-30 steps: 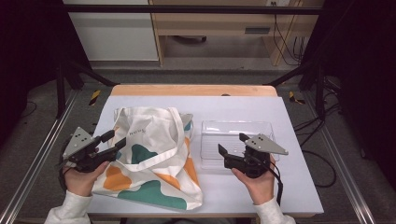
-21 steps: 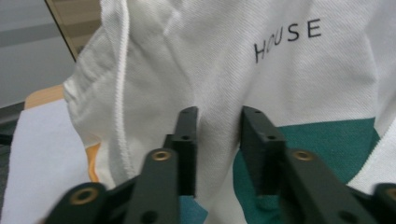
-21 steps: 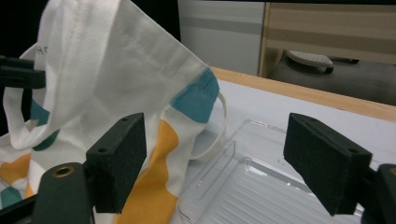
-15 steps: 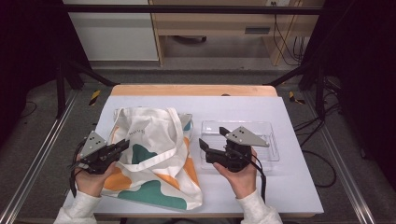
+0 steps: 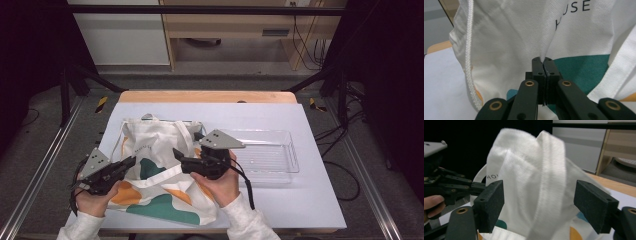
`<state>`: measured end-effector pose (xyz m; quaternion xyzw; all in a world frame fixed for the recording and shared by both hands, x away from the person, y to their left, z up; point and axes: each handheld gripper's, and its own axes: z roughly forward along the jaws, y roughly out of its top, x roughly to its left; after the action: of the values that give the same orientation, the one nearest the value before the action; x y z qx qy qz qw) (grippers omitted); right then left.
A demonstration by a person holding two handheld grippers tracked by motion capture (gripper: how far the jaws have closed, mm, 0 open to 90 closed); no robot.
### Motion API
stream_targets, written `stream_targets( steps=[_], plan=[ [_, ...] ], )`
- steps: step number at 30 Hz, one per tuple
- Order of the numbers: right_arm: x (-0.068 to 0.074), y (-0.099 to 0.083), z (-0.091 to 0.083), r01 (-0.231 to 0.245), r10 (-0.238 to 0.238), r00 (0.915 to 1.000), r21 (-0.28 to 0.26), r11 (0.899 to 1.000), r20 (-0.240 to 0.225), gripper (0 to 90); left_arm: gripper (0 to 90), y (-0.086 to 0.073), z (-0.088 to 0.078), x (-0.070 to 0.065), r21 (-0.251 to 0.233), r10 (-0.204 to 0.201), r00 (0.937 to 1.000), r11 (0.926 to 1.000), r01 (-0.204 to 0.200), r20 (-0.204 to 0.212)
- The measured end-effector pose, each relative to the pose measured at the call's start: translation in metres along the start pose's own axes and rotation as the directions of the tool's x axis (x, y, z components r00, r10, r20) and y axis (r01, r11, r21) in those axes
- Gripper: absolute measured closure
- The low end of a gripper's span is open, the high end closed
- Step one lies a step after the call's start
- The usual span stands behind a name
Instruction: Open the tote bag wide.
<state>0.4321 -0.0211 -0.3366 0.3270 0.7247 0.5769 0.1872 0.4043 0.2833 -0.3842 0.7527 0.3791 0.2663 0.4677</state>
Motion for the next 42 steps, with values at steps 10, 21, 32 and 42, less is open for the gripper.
stream_targets(
  steps=[10, 21, 32, 42],
  plan=[
    [0.009, -0.01, 0.016, 0.028, -0.024, 0.9969, 0.059, 0.998, -0.075, 83.5, 89.0, -0.008, -0.007, -0.003, -0.005, -0.004, 1.0, 1.0, 0.004, 0.008],
    [0.013, -0.018, 0.007, 0.045, -0.037, 0.9929, 0.07, 0.997, -0.113, 88.0, 72.7, 0.008, -0.004, -0.009, -0.084, -0.007, 1.0, 0.9964, 0.007, 0.006],
    [0.018, -0.04, 0.006, 0.008, 0.004, 0.9879, 0.077, 0.997, -0.155, 73.1, 89.2, -0.007, -0.005, -0.014, -0.009, 0.005, 0.9994, 1.0, -0.005, 0.033],
    [0.013, -0.008, -0.011, -0.015, 0.007, 0.9928, -0.065, 0.998, -0.119, 55.8, 89.2, -0.022, -0.009, -0.021, 0.012, 0.032, 0.999, 0.9994, -0.033, 0.029]
  ],
)
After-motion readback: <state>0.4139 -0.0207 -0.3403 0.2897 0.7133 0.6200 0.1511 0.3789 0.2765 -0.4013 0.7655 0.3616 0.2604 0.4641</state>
